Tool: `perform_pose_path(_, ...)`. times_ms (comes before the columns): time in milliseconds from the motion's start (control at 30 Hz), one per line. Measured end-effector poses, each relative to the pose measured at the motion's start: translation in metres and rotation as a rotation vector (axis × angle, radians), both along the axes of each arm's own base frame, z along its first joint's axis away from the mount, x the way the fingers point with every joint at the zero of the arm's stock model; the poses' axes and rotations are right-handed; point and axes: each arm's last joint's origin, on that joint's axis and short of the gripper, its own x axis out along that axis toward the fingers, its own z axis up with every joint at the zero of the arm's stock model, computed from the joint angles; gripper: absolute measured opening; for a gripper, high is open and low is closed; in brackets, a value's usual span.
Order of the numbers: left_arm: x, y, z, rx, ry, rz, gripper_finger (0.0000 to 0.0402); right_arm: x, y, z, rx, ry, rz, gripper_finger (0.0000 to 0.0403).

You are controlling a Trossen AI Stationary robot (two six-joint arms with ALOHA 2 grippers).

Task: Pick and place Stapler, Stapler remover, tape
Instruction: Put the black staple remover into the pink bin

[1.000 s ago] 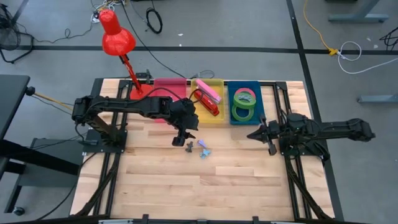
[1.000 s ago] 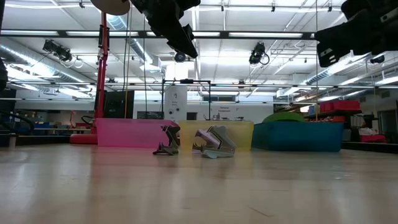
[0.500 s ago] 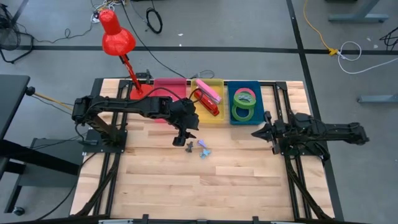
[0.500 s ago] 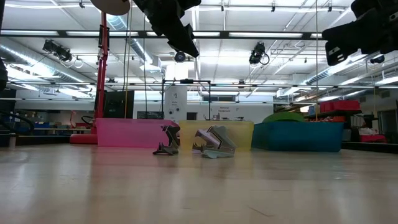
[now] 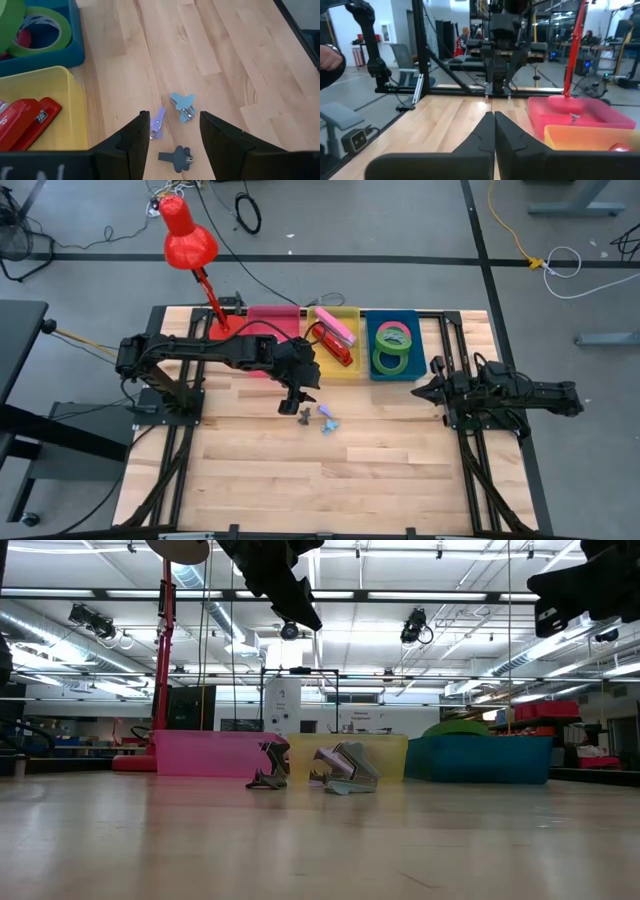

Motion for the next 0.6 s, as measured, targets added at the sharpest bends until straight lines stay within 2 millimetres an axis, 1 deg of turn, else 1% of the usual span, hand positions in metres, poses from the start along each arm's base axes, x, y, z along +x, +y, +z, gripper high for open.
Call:
perform_pose_path(167,0.0,0.0,0.0,0.0,0.0,0.0,0.0177,-0.0014,-0.0002,0.0001,-0.018,-0.008,-0.008,0.0002)
perform_pose_path(367,0.0,0.0,0.0,0.0,0.0,0.0,0.0177,-0.0012,-0.0025,-0.0009,-0.03,0.002,-0.088,0.0002)
perform_pose_path(533,0.0,0.0,0.0,0.0,0.0,0.0,0.0177,-0.0009,-0.0025,-0.0013,-0.03,0.0,-0.088,0.0002)
perform_pose_path(600,-0.0001,0.0,0.0001,0.001,-0.001,-0.001,0.0177,0.001,-0.0025,-0.0054,-0.029,-0.003,-0.088,0.0002)
